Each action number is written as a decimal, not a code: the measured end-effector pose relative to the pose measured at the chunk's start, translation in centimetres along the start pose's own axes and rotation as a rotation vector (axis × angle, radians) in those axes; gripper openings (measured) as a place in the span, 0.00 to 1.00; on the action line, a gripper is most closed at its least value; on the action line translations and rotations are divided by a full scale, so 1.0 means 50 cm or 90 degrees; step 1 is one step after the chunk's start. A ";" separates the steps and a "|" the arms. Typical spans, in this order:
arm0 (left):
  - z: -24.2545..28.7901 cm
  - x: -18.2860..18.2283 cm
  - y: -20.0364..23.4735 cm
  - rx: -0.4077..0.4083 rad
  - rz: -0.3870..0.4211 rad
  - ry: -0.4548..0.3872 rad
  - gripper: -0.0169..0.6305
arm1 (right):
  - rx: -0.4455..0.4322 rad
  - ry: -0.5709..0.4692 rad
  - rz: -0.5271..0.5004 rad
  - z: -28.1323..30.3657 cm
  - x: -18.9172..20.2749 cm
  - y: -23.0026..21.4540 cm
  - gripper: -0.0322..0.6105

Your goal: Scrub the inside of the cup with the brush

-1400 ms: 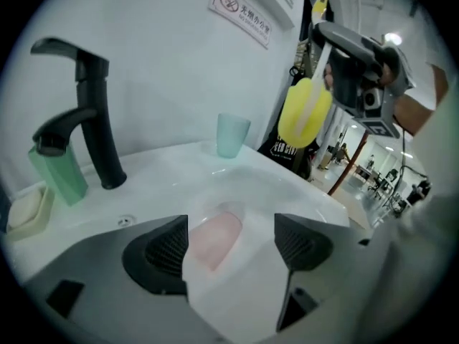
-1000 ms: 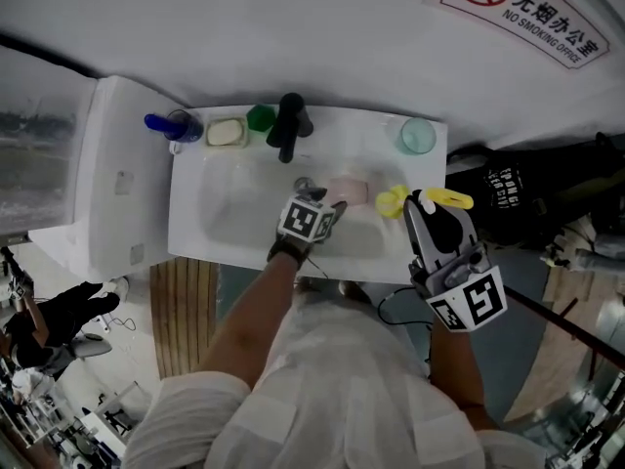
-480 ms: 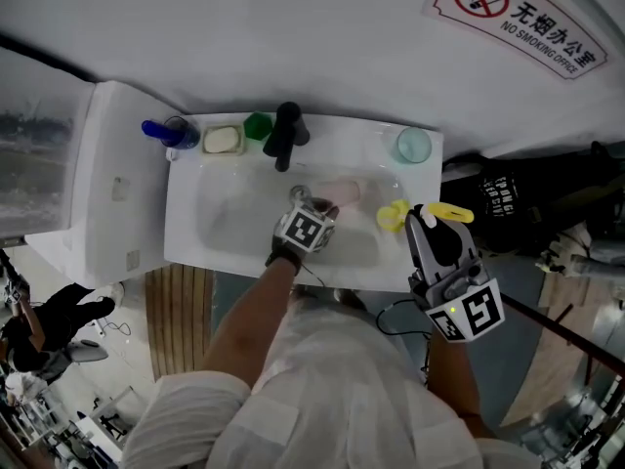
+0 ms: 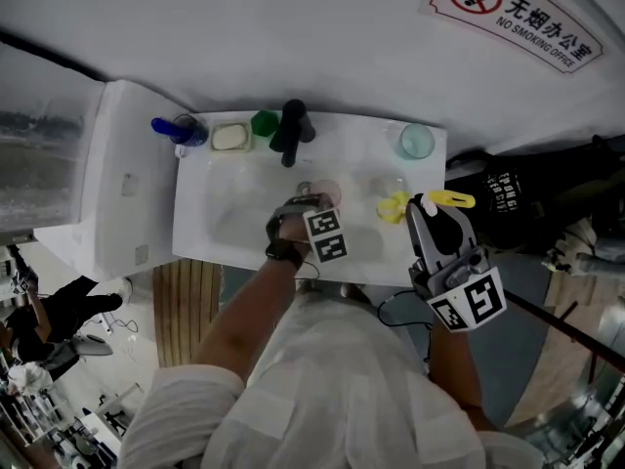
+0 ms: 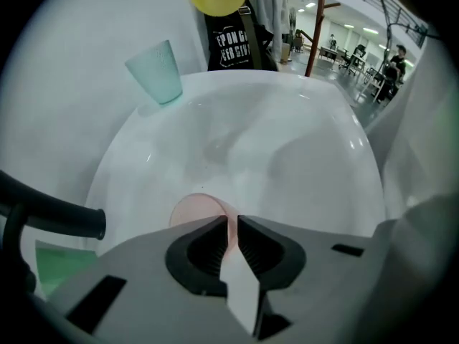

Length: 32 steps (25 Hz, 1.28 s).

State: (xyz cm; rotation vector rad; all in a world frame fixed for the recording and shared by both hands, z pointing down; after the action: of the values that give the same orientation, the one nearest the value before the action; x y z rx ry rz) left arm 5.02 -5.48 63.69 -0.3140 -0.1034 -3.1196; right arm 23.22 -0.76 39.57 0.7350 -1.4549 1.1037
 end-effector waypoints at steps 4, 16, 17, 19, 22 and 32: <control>-0.002 -0.004 0.000 0.002 -0.064 -0.062 0.10 | 0.001 -0.001 0.002 -0.002 -0.001 -0.001 0.11; -0.082 0.051 -0.010 -0.103 -0.221 -0.319 0.54 | -0.007 0.011 0.007 0.010 0.010 0.009 0.11; -0.075 0.061 -0.005 -0.097 -0.229 -0.339 0.56 | -0.007 0.013 0.007 0.011 0.012 0.010 0.11; -0.056 0.073 0.006 -0.086 -0.234 -0.366 0.58 | -0.008 0.020 0.005 0.013 0.016 0.014 0.11; -0.023 0.076 0.023 -0.062 -0.211 -0.365 0.60 | -0.014 0.032 0.001 0.018 0.023 0.022 0.12; 0.066 0.080 0.053 -0.037 -0.141 -0.320 0.62 | 0.000 0.060 -0.009 0.026 0.045 0.031 0.11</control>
State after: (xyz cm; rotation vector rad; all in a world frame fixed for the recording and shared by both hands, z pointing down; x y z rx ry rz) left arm 1.80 -7.89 67.88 -1.1543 -0.0492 -3.1731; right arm 20.88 -1.09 41.46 0.6828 -1.3681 1.1123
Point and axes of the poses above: the fingertips, and each gripper's own axes: z forward along the fingers, y to its left, x out of its underside, the point moved 9 cm from there along -z, backward along the fingers, and after that the axes turned 12 degrees about x, right-handed, at the moved point
